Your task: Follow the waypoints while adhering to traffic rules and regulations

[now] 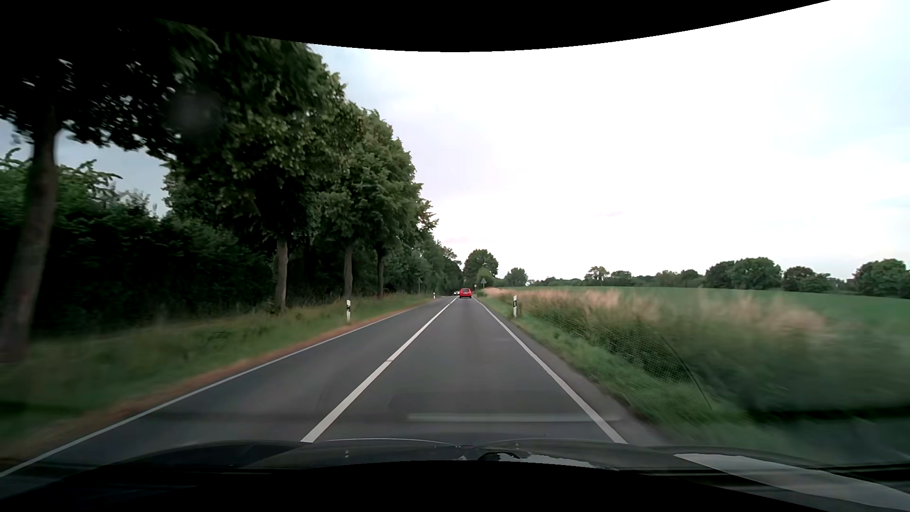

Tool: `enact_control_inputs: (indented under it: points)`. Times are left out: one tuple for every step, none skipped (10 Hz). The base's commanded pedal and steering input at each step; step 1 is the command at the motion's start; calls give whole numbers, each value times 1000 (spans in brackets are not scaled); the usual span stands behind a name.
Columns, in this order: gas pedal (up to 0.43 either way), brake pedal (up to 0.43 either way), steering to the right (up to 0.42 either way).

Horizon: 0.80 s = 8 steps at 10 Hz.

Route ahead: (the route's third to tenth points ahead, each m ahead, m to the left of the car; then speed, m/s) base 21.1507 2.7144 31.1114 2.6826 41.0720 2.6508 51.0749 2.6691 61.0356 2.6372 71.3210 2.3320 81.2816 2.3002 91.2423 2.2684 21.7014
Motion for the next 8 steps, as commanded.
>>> enact_control_inputs:
  points:
    - [98, 0, -3]
    - [98, 0, -3]
    - [98, 0, -3]
    - [98, 0, -3]
    - [98, 0, -3]
    - [98, 0, -3]
    - [98, 0, -3]
    - [98, 0, -4]
